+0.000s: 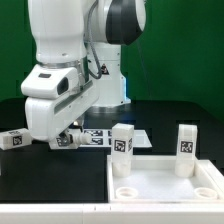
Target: Assemble square table
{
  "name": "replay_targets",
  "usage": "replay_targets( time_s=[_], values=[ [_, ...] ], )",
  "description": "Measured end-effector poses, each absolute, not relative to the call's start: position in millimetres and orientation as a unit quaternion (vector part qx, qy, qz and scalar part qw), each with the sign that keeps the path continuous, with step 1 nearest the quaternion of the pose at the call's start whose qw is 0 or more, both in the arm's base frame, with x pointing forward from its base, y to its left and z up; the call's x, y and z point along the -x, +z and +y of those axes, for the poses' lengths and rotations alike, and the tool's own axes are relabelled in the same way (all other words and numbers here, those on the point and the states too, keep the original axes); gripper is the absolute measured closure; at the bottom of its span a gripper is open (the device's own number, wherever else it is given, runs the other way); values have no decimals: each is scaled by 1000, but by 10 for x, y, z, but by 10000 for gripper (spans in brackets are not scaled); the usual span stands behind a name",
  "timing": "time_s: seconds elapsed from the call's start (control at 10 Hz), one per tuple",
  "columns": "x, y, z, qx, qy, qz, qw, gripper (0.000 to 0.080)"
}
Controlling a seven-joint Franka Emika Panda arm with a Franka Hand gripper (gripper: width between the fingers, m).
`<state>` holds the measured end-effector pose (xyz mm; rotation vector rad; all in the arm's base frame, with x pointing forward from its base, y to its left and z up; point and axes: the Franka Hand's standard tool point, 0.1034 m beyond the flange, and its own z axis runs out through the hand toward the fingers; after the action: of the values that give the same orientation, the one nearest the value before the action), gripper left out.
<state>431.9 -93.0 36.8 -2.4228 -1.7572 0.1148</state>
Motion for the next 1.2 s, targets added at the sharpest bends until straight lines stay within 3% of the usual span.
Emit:
replay_targets(
  time_s=[0.1,0.2,0.3,0.4,0.8,1.0,1.2],
  values=[
    [-4382,434,-1028,749,11,-661,48,514],
    [-4363,456,-1052,692,3,-720,46,514],
    [-4353,422,-1022,612,9,-788,68,514],
    [-4392,417,-989,589,7,-807,47,514],
    [-4328,402,-1137,496,24,-867,47,514],
    [-4298,376,-1185,345,20,-937,58,514],
    [-4277,263,-1015,257,38,-962,80,514]
  ],
)
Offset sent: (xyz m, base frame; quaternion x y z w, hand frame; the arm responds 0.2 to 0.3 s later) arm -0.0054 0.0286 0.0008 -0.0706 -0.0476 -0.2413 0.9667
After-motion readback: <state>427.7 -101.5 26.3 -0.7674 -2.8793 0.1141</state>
